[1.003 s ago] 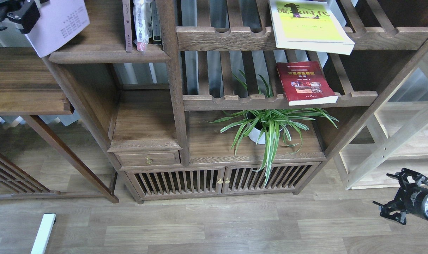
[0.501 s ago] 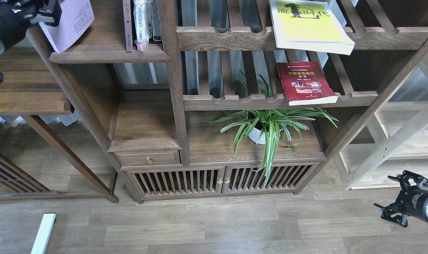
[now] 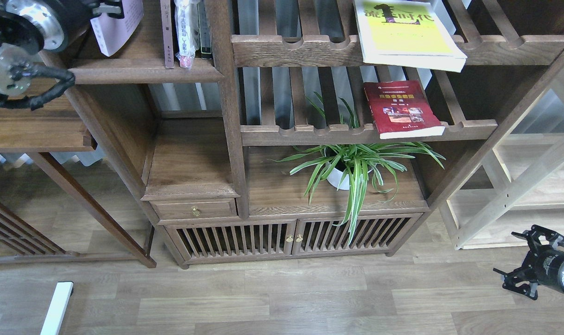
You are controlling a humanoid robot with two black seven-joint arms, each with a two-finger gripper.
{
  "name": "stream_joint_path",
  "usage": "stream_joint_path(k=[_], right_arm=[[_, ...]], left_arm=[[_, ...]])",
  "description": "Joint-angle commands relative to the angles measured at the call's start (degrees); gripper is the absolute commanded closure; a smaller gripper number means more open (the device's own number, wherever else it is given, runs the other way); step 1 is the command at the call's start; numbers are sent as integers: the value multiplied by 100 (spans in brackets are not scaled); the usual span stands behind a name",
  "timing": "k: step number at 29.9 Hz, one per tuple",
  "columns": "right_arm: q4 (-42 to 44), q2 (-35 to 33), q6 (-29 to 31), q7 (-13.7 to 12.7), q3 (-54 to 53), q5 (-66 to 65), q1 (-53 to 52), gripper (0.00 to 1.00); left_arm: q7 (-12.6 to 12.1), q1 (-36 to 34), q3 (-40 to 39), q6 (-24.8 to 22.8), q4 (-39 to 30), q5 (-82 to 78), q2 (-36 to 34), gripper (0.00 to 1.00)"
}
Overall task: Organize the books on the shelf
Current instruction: 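Push the book into the top shelf with the left gripper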
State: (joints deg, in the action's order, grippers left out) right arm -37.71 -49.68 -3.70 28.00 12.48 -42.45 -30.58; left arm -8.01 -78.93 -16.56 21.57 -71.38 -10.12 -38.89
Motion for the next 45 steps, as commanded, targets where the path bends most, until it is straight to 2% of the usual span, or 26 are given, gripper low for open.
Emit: stream_joint_path(k=[1,6,11,17,31,35,38,39,41,42,43,45], right_arm=[[1,-6,1,0,-8,0,9,0],[-8,-68,-8,0,-8,0,26,0],[-8,-85,-8,0,-8,0,35,0],[-8,-85,-8,0,-8,0,35,0],[1,-85,-8,0,-8,0,44,0],[1,-85,-8,0,-8,0,44,0],[1,-85,-8,0,-8,0,44,0],[1,-85,-8,0,-8,0,44,0],[1,-85,-8,0,-8,0,44,0],[1,-85,-8,0,-8,0,44,0],[1,-85,-8,0,-8,0,44,0],[1,-85,-8,0,-17,0,44,0]], left_arm=[[-25,-96,126,320,115,1,215,98],[-95,-166,205,637,300,10,505,98],[-280,-237,214,643,432,106,664,99],[-376,-307,258,643,467,168,813,99],[-464,-518,407,643,731,168,1208,98],[-508,-474,460,643,731,168,1244,94],[-579,-448,469,643,731,177,1253,86],[-579,-448,469,643,731,177,1253,79],[-587,-448,469,643,731,177,1253,61],[-596,-448,460,643,731,177,1253,47],[-622,-448,469,643,722,185,1244,40],[-649,-439,460,643,722,194,1226,38]])
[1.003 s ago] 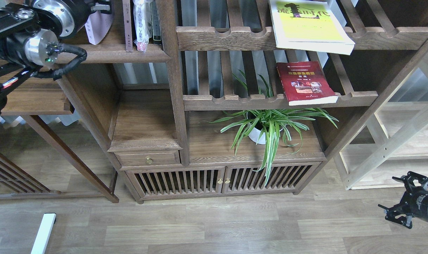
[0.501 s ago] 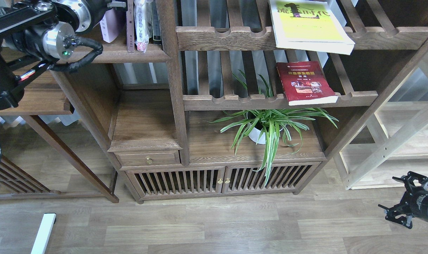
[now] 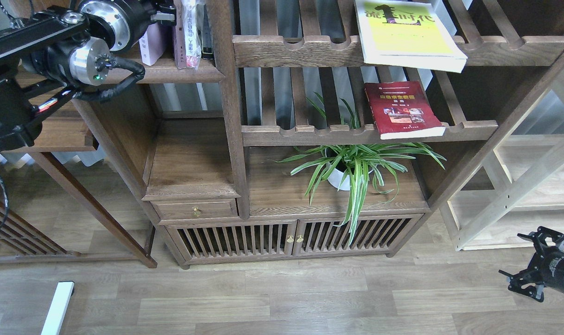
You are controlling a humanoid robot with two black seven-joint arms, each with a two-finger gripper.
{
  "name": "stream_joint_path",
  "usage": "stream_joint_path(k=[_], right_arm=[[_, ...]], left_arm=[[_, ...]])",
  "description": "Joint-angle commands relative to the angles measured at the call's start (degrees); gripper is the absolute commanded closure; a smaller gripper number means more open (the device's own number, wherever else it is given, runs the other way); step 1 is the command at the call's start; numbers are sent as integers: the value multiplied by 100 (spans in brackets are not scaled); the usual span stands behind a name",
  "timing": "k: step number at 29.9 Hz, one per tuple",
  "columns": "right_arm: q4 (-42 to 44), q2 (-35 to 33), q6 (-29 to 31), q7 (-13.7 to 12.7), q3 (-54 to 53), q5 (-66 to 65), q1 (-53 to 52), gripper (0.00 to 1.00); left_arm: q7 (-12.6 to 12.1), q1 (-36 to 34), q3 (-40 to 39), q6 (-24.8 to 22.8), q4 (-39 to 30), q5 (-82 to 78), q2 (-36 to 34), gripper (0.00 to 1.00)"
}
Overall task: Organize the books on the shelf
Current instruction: 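Push the book into the top shelf with the left gripper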
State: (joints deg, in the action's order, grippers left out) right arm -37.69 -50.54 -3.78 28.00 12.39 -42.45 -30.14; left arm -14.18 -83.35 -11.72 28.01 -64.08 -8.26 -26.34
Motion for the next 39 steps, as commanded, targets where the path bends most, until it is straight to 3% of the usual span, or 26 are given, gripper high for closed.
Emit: stream_joint_path(k=[1,11,39], right_arm=[[-1,0,0,0,0,0,-1,0],[-10,0,-26,0,0,0,16,0],[-10,0,-61,0,0,0,113,0]], left_arm=[[-50,3,-32,-1,-8,35,-47,36],[-94,11,-94,-24,-157,44,-293,25],[-199,-59,-147,-1571,-807,70,-1145,22]])
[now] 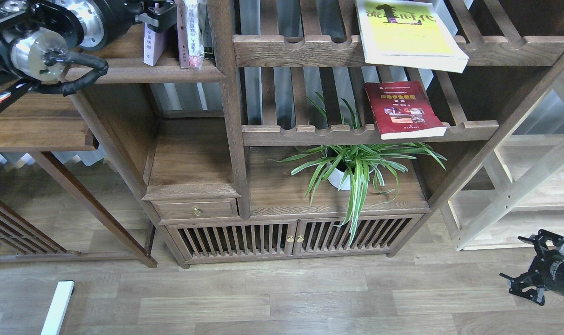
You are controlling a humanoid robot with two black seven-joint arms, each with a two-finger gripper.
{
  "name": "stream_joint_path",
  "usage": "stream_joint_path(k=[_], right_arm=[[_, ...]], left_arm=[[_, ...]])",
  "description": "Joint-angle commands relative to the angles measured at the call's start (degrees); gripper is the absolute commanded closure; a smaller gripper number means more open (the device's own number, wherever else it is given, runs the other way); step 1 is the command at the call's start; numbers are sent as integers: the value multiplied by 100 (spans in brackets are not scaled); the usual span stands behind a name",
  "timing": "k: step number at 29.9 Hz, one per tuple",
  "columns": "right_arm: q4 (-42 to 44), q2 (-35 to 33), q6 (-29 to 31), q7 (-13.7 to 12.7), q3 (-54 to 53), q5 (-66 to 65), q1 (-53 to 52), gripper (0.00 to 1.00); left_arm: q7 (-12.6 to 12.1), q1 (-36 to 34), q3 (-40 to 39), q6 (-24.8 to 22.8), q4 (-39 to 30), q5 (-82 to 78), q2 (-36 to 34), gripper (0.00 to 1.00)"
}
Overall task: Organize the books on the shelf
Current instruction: 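Push the book into the top shelf with the left gripper, then withdraw the left gripper from the shelf and lower it toward the floor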
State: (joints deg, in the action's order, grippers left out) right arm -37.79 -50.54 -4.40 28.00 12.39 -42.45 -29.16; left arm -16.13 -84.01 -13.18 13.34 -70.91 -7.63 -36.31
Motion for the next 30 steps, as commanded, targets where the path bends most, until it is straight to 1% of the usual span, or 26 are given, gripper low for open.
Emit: stream_joint_path(k=[1,4,9,18,24,30], right_arm=[[0,0,-8,0,0,0,16,0],[0,0,-17,0,0,0,16,0],[0,0,-17,0,0,0,16,0],[0,0,-26,0,0,0,51,0],[0,0,-26,0,0,0,51,0],[0,0,-26,0,0,-9,60,0]], left_arm=[[-13,8,0,-121,-159,24,-201,22],[-13,17,9,-217,-282,42,-350,21],[-57,34,26,-542,-449,51,-605,21],[-66,78,53,-894,-704,68,-1036,18],[-171,78,105,-1070,-1064,77,-1457,15],[-171,175,176,-1237,-1608,279,-2028,14]])
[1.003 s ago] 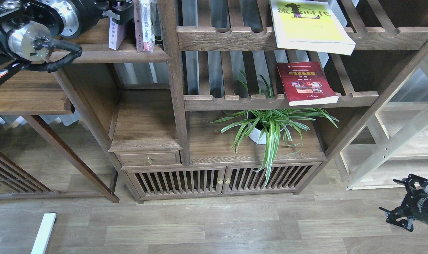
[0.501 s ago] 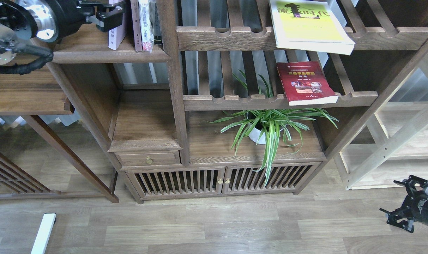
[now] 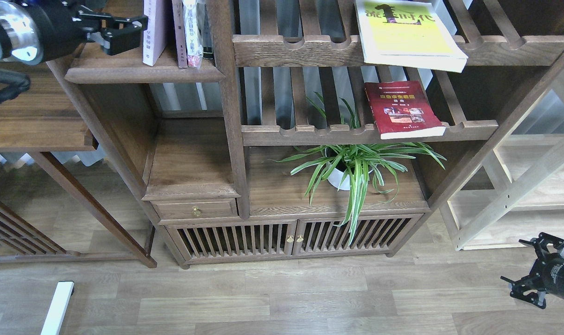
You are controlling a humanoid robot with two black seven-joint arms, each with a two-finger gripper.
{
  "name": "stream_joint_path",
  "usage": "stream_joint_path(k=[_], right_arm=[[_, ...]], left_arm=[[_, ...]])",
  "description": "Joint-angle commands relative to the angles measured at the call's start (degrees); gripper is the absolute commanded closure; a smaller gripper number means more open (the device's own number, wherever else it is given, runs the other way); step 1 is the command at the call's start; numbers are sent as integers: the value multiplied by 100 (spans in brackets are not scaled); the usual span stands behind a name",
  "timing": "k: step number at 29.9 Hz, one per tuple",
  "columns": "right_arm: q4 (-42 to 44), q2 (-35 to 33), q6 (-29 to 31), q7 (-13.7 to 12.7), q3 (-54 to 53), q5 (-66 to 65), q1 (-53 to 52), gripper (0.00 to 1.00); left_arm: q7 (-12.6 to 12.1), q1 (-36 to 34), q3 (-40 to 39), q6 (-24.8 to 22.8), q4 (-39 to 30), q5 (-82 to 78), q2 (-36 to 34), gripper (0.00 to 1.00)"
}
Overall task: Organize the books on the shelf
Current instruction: 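Withdraw the left gripper from the shelf and lower it toward the floor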
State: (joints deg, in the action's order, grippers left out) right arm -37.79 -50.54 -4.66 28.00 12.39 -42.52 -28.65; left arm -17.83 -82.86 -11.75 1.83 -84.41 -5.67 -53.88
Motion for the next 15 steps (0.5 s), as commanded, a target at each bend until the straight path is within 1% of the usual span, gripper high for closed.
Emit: stream_joint_path(k=[1,7,10,13,15], right_arm=[[9,0,0,0,0,-2,8,0],[9,9,1,0,0,-2,8,0],[9,0,0,0,0,-2,8,0],[9,0,0,0,0,-2,8,0],[0,0,0,0,0,-2,-9,0]], left_arm=[[-1,69,41,-112,-356,84,-394,14],[8,332,234,-376,-848,84,-1071,14],[86,665,314,-683,-1007,84,-1396,14],[157,1034,323,-894,-1060,84,-1572,14],[253,1324,323,-1044,-1060,75,-1652,14]])
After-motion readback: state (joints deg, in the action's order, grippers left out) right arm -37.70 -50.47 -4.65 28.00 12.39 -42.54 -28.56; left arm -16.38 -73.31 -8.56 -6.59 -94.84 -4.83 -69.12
